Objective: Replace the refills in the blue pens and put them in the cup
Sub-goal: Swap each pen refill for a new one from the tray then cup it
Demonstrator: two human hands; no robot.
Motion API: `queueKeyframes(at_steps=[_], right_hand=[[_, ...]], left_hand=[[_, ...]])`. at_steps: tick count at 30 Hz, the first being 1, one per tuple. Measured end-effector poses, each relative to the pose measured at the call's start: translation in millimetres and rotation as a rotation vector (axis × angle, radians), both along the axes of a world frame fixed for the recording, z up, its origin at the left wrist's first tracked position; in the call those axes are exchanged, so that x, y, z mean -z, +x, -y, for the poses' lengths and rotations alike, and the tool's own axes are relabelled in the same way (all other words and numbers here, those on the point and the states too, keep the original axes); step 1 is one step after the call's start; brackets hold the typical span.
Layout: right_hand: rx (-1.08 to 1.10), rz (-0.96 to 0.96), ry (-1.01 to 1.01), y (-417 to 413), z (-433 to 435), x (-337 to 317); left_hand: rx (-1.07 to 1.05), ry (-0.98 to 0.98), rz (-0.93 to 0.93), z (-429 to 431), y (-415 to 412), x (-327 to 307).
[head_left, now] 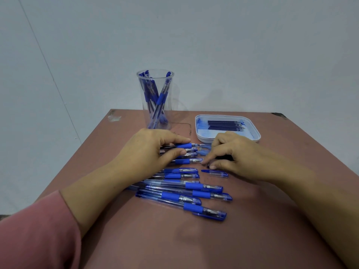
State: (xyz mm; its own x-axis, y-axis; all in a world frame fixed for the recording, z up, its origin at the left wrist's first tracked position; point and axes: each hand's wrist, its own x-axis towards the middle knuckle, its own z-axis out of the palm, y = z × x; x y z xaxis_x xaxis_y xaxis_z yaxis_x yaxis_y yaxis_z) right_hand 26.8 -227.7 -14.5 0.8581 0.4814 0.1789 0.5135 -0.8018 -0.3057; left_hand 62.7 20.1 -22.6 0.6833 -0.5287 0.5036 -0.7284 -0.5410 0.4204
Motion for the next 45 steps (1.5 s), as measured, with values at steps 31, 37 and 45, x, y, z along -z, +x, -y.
queueKeyframes(at_steps=[31, 37, 45], right_hand=[[0.011, 0.181, 0.412, -7.4, -20.2, 4.1], [-0.008, 0.294, 0.324, -4.3, -18.3, 6.9], [-0.015, 0.34, 0.306, -4.2, -16.6, 7.7]], left_hand=[[0.065, -0.025, -0.021, 2.7, -4.6, 1.6], [0.068, -0.035, -0.009, 2.9, -5.9, 1.1], [0.076, -0.046, -0.015, 2.9, -5.7, 1.2]])
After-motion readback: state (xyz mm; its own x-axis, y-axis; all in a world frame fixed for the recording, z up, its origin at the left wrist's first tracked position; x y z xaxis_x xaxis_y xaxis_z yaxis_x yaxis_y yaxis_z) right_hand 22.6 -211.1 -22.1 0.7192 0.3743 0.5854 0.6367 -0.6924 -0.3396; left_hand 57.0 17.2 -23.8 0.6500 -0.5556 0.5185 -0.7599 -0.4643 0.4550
